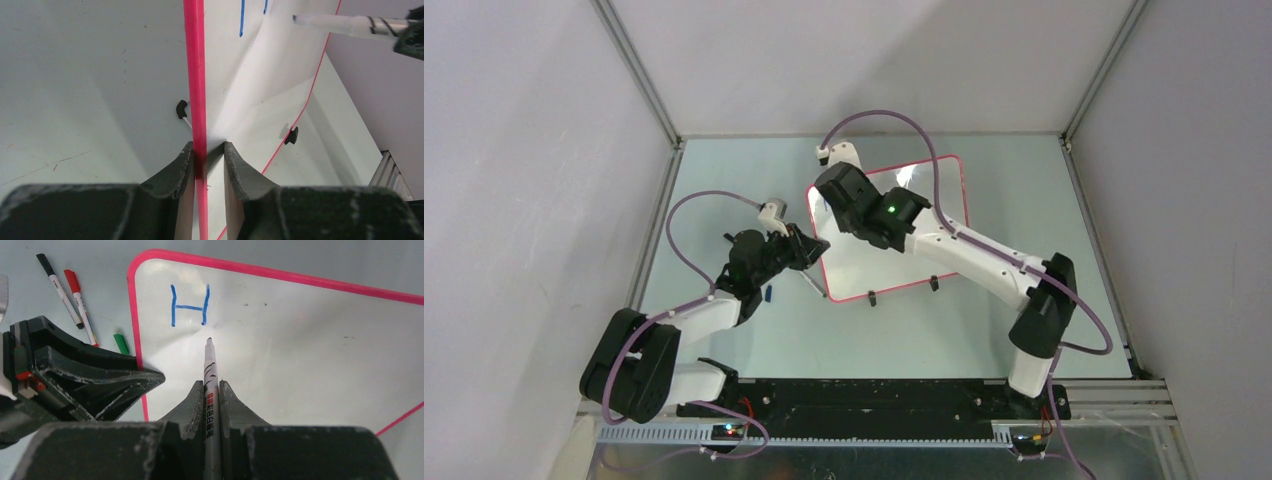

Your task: Write a sentence on the whiteboard

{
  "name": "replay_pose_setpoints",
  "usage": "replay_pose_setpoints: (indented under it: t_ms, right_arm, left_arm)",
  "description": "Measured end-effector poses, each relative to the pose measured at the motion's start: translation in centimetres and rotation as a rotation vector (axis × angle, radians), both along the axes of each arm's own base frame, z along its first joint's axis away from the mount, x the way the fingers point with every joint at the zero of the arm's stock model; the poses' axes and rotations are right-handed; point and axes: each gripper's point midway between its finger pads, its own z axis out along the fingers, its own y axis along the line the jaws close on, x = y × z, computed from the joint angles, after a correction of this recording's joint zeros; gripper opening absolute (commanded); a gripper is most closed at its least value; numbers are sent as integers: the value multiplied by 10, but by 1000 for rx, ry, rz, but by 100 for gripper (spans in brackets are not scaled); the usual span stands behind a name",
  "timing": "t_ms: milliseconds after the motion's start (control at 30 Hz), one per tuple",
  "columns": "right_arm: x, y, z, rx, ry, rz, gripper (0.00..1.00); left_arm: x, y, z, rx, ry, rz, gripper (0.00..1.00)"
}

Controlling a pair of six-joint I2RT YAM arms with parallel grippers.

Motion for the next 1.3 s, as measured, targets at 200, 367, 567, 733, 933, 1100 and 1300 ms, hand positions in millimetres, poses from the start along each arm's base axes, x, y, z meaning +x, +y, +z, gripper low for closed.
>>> replay_pose_setpoints:
  t_ms: [200, 367, 567, 733, 933, 1100, 1300]
  right_arm:
    - [-6, -11, 12, 31, -27, -5, 0]
    - [-3, -12, 14, 44, -36, -12, 0]
    - [0, -13, 14, 49, -41, -19, 0]
    - [3, -13, 11, 41, -38, -25, 0]
    - [6, -12, 2, 27, -28, -29, 0]
    - [7, -12, 1, 27, -28, -31, 0]
    - [9, -11, -2, 22, -25, -33, 0]
  left_arm:
    - [0, 0, 0, 0, 0, 0, 8]
    - [0, 0, 0, 0, 0, 0, 8]
    - [0, 0, 0, 0, 0, 0, 8]
    - [0, 0, 0, 0, 0, -1, 8]
    - [0, 0, 0, 0, 0, -1, 8]
    - [0, 0, 0, 0, 0, -1, 8]
    - [0, -1, 0, 0, 0, -2, 8]
